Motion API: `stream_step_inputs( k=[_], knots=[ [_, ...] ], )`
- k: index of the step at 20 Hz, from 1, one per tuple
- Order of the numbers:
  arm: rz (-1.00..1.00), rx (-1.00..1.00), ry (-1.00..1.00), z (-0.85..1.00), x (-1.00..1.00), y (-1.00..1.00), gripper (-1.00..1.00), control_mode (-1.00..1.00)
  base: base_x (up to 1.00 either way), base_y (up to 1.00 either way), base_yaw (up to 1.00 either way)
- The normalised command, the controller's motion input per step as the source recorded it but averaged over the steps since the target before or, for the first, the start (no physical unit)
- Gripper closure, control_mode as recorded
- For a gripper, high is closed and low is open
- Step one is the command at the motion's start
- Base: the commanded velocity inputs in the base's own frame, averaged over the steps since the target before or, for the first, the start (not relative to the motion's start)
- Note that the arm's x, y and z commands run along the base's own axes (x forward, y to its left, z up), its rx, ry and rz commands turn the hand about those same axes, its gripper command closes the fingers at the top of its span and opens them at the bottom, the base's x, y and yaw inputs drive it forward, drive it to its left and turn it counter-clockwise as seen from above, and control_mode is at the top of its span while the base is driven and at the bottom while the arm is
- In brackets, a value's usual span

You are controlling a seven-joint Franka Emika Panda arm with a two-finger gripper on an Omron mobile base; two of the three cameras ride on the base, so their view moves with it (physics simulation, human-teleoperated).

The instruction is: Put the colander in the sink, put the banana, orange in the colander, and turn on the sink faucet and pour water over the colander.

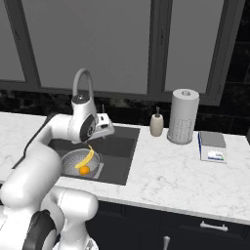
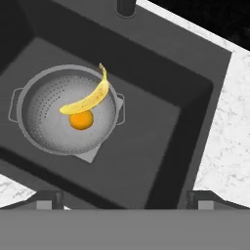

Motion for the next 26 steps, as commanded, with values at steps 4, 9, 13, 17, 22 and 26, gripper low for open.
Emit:
stream_step_inputs(
  k=[4,9,13,17,22,26],
  knots=[
    [0.13,0.02,-0.18,0.17,0.00,-0.10,-1.00,-1.00,0.00,0.00,0.00],
    [0.20,0.05,-0.45,0.10,0.23,-0.06,-1.00,-1.00,0.00,0.00,0.00],
    [0.22,0.07,-0.37,0.10,0.45,-0.02,-1.00,-1.00,0.00,0.00,0.00],
    [0.16,0.16,-0.31,0.02,0.41,0.01,-1.00,-1.00,0.00,0.00,0.00],
    [0.14,0.35,-0.20,0.13,0.47,-0.09,-1.00,-1.00,0.00,0.00,0.00],
    [0.04,0.28,-0.08,0.25,0.58,0.05,-1.00,-1.00,0.00,0.00,0.00]
  ],
)
